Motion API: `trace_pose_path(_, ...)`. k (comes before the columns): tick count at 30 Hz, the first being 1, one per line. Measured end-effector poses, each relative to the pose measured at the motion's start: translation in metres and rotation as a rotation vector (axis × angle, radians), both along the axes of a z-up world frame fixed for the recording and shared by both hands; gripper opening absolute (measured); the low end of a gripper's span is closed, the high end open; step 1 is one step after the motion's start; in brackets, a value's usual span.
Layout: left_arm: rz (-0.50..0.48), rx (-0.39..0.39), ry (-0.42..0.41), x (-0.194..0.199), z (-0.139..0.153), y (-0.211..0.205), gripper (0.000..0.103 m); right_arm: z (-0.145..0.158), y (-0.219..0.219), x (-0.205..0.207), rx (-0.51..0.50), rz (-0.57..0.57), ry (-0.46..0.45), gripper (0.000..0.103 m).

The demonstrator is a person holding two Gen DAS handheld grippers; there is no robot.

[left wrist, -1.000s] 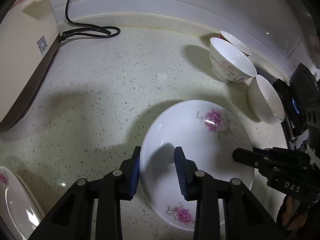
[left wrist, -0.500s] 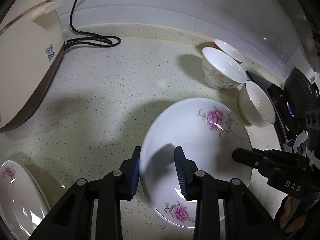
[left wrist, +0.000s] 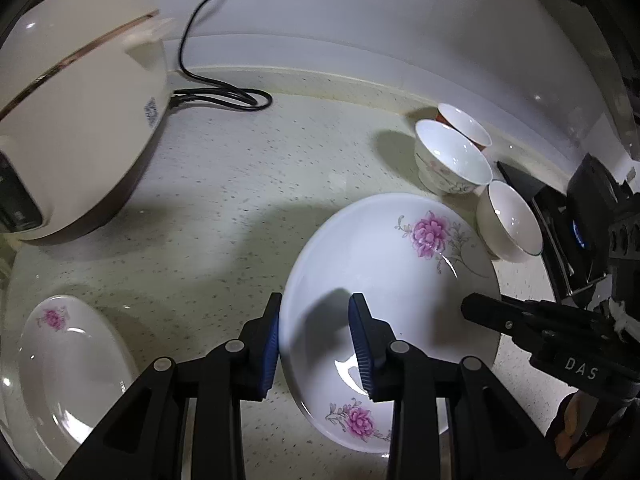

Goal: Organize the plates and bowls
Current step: 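Carry the plate onto the stacked plates beside the rice cooker and lower it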

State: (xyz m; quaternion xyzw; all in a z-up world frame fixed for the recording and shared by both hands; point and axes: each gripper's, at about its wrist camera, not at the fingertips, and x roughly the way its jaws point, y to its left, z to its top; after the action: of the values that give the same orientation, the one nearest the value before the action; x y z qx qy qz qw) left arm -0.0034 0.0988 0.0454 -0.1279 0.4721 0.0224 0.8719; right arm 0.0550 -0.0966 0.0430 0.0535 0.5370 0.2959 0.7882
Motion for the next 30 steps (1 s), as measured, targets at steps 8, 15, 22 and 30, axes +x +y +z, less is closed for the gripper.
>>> trace_pose_path(8, 0.073, -0.002, -0.024, -0.021, 0.013, 0.022, 0.034, 0.016, 0.023, -0.007, 0.021, 0.048, -0.027, 0.019)
trace_pose_path(15, 0.146, 0.007, -0.033, -0.042, 0.019, 0.045, 0.034, 0.02, 0.05, -0.015, 0.036, 0.112, -0.029, 0.019)
trace_pose_path(22, 0.232, -0.01, -0.037, -0.062, 0.022, 0.071, 0.034, 0.024, 0.082, -0.024, 0.045, 0.179, -0.028, 0.019)
trace_pose_path(30, 0.317, -0.027, -0.047, -0.089, 0.025, 0.096, 0.034, 0.027, 0.113, -0.034, 0.048, 0.247, -0.025, 0.019)
